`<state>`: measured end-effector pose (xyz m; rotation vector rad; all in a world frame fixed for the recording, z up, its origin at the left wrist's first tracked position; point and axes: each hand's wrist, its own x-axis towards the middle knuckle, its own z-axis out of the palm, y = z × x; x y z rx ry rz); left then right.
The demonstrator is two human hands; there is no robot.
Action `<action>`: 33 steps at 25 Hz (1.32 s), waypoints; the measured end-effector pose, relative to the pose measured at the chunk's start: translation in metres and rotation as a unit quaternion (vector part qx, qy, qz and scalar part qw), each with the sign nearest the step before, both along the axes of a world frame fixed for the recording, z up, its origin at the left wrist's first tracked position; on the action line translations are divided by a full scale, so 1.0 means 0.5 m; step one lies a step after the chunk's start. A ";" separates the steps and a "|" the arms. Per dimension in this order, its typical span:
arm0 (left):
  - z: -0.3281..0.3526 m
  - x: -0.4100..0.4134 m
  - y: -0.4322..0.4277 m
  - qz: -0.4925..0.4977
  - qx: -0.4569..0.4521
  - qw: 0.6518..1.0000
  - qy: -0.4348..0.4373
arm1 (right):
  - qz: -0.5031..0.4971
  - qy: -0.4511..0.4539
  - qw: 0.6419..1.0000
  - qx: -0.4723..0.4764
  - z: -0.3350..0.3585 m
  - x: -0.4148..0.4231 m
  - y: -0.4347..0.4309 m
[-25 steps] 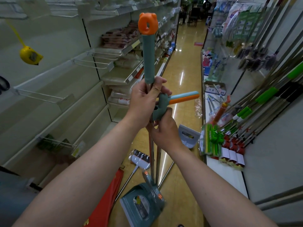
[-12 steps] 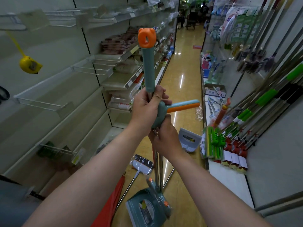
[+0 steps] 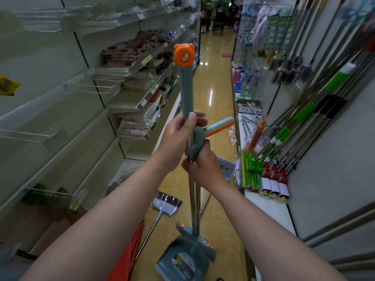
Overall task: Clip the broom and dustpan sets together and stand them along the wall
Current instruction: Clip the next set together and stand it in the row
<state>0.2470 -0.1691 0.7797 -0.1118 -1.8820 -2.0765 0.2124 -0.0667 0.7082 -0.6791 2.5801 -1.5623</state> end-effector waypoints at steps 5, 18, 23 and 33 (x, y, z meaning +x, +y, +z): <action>-0.046 -0.006 0.032 -0.071 -0.010 0.997 -0.038 | -0.051 -0.047 0.998 -0.002 0.003 0.008 0.049; -0.037 0.092 0.217 -0.414 -0.312 0.837 0.174 | -0.063 -0.133 0.976 0.162 0.045 0.246 0.328; -0.047 0.158 0.376 -0.446 -0.297 0.827 0.172 | -0.164 -0.135 0.970 0.114 0.047 0.359 0.461; -0.059 0.349 0.717 -0.537 -0.256 0.788 0.160 | -0.446 -0.232 0.860 -0.091 -0.122 0.733 0.816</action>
